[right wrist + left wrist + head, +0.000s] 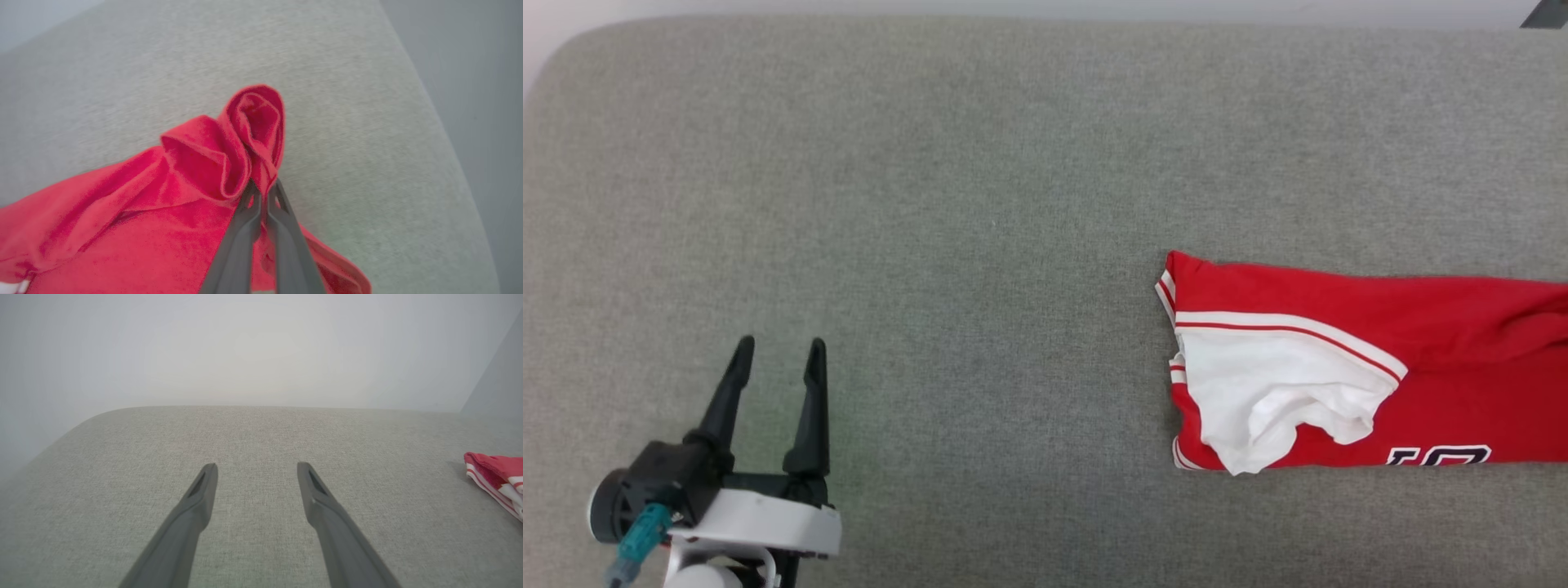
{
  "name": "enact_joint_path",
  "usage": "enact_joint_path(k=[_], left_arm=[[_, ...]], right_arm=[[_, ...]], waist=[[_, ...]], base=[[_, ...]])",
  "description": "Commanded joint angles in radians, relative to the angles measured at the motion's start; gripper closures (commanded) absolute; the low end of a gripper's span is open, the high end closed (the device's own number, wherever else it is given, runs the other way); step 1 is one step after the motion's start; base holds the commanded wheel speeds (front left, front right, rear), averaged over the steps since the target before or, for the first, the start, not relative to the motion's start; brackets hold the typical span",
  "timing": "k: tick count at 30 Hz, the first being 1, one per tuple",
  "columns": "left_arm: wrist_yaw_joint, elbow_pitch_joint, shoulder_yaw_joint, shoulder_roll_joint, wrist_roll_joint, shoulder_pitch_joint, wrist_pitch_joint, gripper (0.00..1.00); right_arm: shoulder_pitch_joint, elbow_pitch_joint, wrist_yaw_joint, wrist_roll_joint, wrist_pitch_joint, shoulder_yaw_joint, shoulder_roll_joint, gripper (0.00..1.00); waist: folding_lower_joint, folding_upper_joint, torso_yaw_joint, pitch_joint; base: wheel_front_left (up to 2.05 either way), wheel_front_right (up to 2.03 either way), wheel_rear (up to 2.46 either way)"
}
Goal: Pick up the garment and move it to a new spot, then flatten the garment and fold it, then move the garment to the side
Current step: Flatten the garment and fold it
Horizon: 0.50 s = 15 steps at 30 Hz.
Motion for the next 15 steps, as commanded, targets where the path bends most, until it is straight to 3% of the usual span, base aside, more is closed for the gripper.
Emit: enact_joint_path(k=[1,9,15], left_arm=[[-0.004,0.004,-0.001,-0.002,-0.004,0.010,0.000,0.00],[-0.004,0.018,-0.018,-0.009,-0.017,0.027,0.000,0.00],[-0.004,0.029,-0.040,-0.028,-0.029,0.036,0.000,0.00]], right_arm=[[0.019,-0.042,-0.001,0.024,0.020,0.027,0.020,1.00],[0.105,-0.405,-0.001,0.155,0.183,0.189,0.063,1.00],[0.084,-0.580,-0.001,0.205,0.256,0.336,0.112,1.00]], waist=[[0.0000,-0.0001,-0.005,-0.013],[0.0000,-0.0001,0.007,-0.052],[0.0000,-0.0001,0.041,-0.066]], base=[[0.00,0.00,0.00],[0.00,0.00,0.00],[0.00,0.00,0.00]])
